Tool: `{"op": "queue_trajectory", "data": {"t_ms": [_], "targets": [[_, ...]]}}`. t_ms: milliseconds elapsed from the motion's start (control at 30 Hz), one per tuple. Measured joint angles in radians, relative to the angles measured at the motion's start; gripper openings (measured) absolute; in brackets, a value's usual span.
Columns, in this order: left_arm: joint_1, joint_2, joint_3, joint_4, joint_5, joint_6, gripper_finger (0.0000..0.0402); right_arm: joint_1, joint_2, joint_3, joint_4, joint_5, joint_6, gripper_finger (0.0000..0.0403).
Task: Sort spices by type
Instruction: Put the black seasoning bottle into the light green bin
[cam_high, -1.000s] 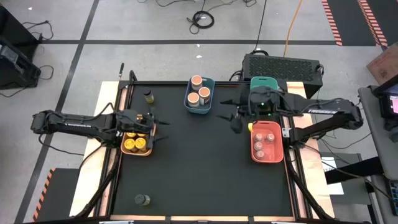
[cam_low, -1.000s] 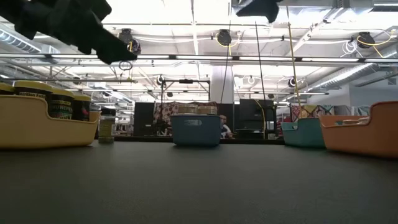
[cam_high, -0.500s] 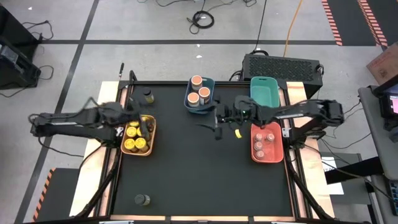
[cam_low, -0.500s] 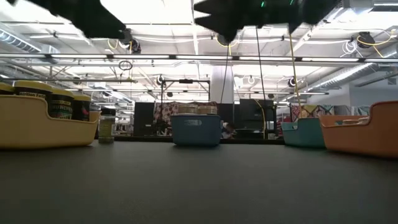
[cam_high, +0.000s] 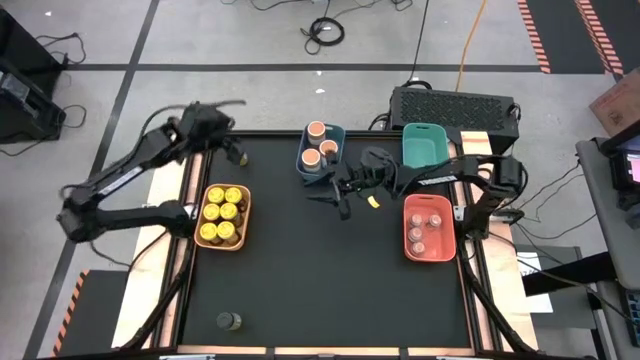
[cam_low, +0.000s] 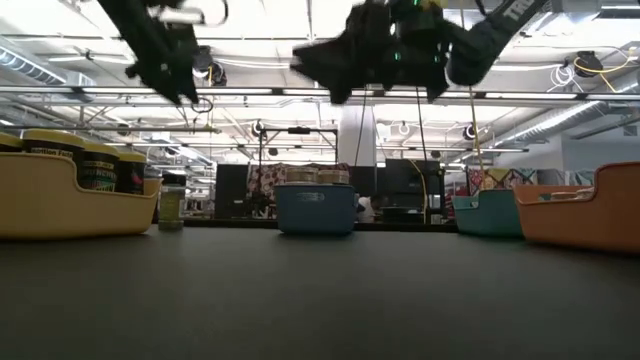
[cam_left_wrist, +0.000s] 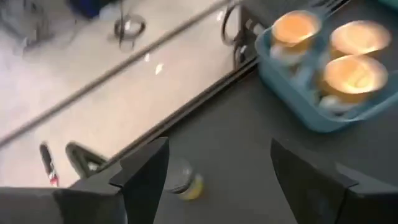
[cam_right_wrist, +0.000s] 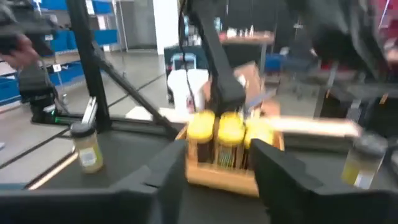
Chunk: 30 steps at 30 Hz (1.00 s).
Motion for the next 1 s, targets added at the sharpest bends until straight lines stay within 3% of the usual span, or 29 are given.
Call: {"op": "queue_trajectory", "data": {"t_ms": [100,167,233,400,700,1000], "targets": [[0.184,0.073,0.000,0.023,0.071,0.015,0.0280,0.002,-0.026,0.045,-0.055,0.002,-0.047,0.0113],[0.290,0.117,0.000,0.042,0.179,-0.028,0.0280,0.001,-0.028,0.073,-0.129,0.007,-0.056,0.0046],[0.359,0.163,0.000,0.036,0.288,-0.045,0.0280,0.005,-0.028,0.089,-0.191,0.008,-0.087,0.0015],[0.392,0.246,0.000,0.021,0.349,-0.044,0.0280,-0.006,-0.028,0.091,-0.283,0.011,-0.103,0.0005],[0.390,0.385,0.000,-0.002,0.329,0.071,0.0280,-0.011,-0.028,0.091,-0.317,0.006,-0.125,0.0001],[0.390,0.457,0.000,0.016,0.292,0.149,0.0280,0.000,-0.028,0.091,-0.502,0.009,-0.127,0.0001]]}}
